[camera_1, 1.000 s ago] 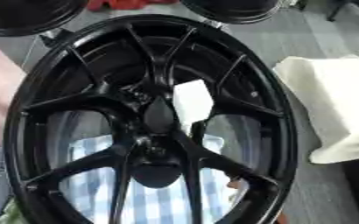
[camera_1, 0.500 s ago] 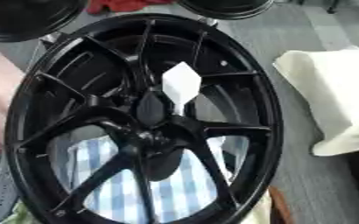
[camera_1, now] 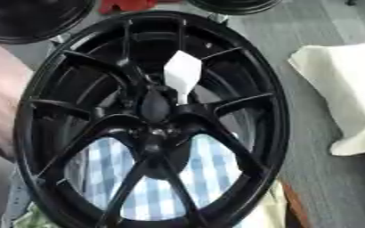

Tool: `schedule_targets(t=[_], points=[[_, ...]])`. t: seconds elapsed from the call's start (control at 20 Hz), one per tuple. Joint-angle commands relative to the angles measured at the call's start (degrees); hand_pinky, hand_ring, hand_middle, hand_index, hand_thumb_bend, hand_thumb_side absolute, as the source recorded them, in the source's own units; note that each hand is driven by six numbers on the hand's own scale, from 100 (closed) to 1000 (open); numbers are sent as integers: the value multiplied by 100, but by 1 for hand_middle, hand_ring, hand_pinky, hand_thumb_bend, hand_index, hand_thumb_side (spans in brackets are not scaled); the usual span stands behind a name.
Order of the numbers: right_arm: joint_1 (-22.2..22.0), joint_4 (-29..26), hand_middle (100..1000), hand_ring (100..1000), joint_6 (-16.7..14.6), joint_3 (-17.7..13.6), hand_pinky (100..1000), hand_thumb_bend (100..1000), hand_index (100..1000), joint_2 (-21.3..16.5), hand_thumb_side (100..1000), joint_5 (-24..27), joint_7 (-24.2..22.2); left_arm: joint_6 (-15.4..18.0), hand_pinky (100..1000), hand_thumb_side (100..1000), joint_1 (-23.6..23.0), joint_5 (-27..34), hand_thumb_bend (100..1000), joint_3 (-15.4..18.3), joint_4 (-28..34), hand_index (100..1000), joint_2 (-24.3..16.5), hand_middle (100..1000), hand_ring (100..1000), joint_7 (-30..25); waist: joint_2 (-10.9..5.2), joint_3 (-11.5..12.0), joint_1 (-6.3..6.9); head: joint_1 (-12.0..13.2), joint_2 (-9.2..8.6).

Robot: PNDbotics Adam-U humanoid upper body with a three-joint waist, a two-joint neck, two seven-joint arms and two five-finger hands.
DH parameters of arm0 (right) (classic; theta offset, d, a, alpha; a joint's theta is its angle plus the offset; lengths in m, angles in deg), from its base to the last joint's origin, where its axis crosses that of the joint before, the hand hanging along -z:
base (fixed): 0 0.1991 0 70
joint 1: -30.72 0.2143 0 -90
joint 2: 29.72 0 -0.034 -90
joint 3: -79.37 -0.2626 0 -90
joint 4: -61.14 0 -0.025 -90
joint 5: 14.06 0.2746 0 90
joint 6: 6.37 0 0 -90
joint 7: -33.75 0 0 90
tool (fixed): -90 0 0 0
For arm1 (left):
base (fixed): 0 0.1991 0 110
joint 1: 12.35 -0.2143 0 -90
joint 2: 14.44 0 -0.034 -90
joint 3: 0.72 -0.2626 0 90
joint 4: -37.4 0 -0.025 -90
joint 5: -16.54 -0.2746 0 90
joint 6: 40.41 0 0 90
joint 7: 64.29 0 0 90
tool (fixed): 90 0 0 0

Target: Pull the pin out of the wheel hub.

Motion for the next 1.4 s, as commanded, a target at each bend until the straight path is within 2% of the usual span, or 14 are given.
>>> schedule_targets(t=[0.05,0.1,0.2,0.25,0.3,0.35,0.4,0.45,0.65,0.85,1.4], points=[[-218,-72,283,668,44,-248,787,100,410,145,100,-218,310,14,766,810,4,-6,147,67,103,759,-80,660,902,4,-166,-26,-5,41,18],[-323,-79,289,672,73,-285,788,100,415,241,100,-285,401,16,766,810,4,-4,147,65,103,759,-76,660,902,0,-169,-32,2,49,18],[-522,-63,371,714,158,-339,795,100,488,430,100,-436,556,13,766,811,-4,3,146,66,103,759,-66,660,902,2,-174,-42,16,68,17],[-610,-52,521,771,205,-356,816,100,621,520,100,-519,606,13,766,811,-5,5,147,67,103,759,-63,660,902,3,-176,-46,21,74,19],[-689,-43,602,805,251,-370,834,100,703,602,100,-621,622,14,766,810,-3,6,147,66,103,759,-61,660,902,1,-178,-47,24,74,19],[-765,-31,804,914,297,-364,884,158,865,677,100,-734,555,14,766,811,-2,7,147,66,103,759,-59,660,903,-1,-179,-48,27,76,17],[-814,-21,819,925,336,-369,889,166,875,734,100,-834,432,13,766,811,-4,8,147,65,103,759,-58,661,903,-2,-180,-50,30,78,15],[-849,-18,901,997,358,-389,930,210,943,789,100,-911,314,12,766,811,-5,9,148,65,103,759,-56,661,903,-3,-181,-54,31,76,17],[-957,-17,929,1000,380,-482,962,232,974,954,100,-1050,-52,8,767,812,-13,13,149,66,103,759,-48,661,903,-4,-180,-67,29,69,22],[-1006,-16,922,1000,393,-560,968,277,981,1036,100,-985,-177,4,767,812,-17,20,151,65,103,760,-43,661,904,-12,-183,-78,22,64,26],[-1032,-10,898,1000,589,-582,955,238,968,1081,100,-908,147,1,768,812,-17,43,154,69,103,759,-24,661,905,-23,-189,-83,-1,49,9]])
